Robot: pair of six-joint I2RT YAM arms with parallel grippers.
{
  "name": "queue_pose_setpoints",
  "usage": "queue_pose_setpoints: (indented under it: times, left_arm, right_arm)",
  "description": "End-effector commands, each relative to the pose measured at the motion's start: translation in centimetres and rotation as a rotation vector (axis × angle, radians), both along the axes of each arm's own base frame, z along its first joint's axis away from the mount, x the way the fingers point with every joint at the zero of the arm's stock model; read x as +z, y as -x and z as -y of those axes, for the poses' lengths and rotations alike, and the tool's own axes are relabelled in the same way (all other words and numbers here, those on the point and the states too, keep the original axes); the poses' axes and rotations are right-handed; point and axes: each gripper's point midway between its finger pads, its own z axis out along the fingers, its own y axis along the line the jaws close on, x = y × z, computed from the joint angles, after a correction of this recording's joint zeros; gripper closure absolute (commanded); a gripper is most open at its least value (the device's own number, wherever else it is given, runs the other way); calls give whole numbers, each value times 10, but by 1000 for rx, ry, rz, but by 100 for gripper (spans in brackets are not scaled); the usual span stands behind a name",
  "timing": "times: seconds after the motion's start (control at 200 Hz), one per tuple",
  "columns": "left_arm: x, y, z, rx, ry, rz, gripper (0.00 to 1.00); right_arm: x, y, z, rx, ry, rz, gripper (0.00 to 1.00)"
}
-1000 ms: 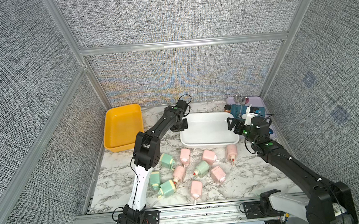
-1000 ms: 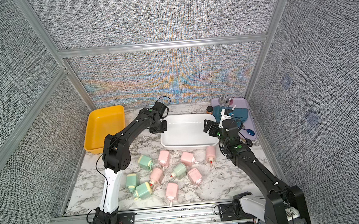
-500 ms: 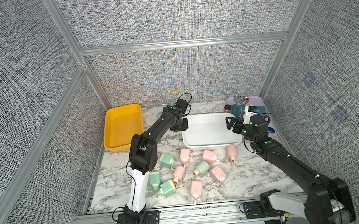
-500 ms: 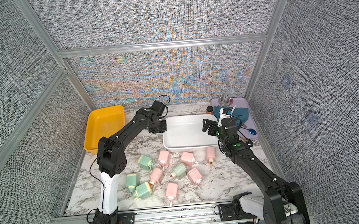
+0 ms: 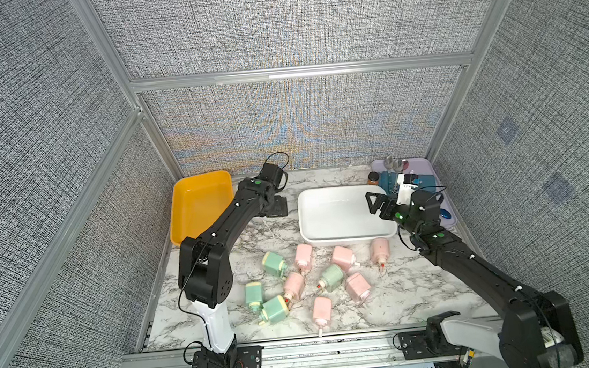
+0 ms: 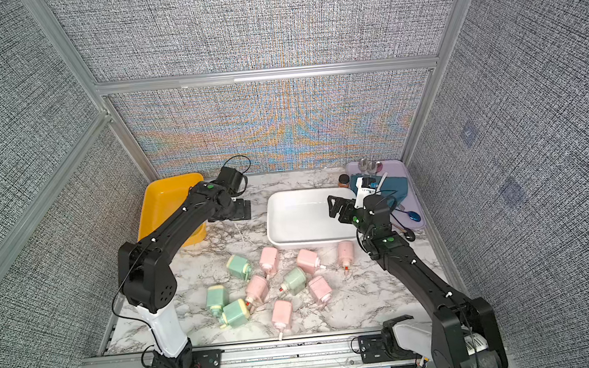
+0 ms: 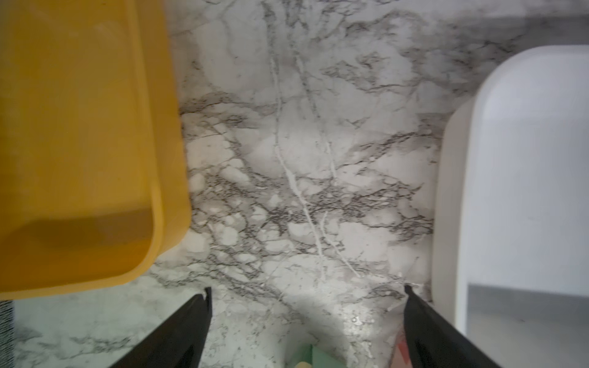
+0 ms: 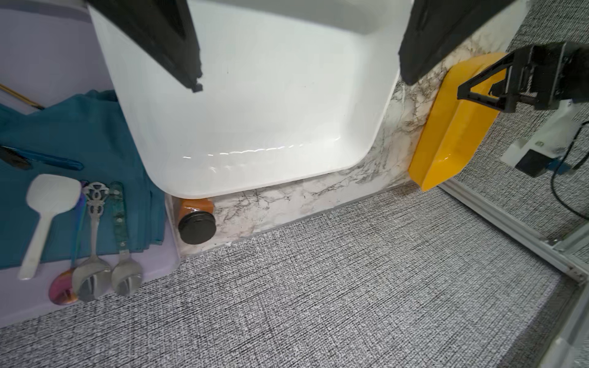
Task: Place the pencil sharpeners by color into the storage box
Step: Move the storage box to the center of the board, then adjust the storage box at the center of the board.
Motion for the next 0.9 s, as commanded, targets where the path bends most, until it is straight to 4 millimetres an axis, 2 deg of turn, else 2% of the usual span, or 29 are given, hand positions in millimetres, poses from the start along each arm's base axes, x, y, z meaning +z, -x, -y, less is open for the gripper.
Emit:
queue_pose_setpoints:
  times: [0.0,0.1,0.24,0.37,0.425,0.44,0.485,0.696,0.896]
  left_arm:
    - [4,-2,-50,47,-123,29,1]
    - [-3,5,-74,20,-160,0,1]
    - [-23,16,-85,-174,-266,-68,1]
    - [-41,32,-88,-317,-282,-149,1]
    - [-45,31,-99,-314,-349,-158,1]
    - [-47,30,-103,-308,-369,-159,1]
    - [-49,29,-112,-291,-415,-175,1]
    - [-57,21,-138,-242,-552,-218,2]
    - [-65,20,-136,-255,-502,-233,9]
  right_arm:
    - [28,4,-23,127,-15,120,1]
    - [35,4,-31,163,10,145,1]
    - [35,-2,-30,140,30,130,1]
    - [34,-6,-29,133,44,112,1]
    - [30,-7,-29,133,51,99,1]
    - [42,-9,-29,132,47,124,1]
    - [45,-10,-30,132,47,130,1]
    - [46,-11,-31,134,38,125,1]
    - [43,-11,-32,136,28,116,1]
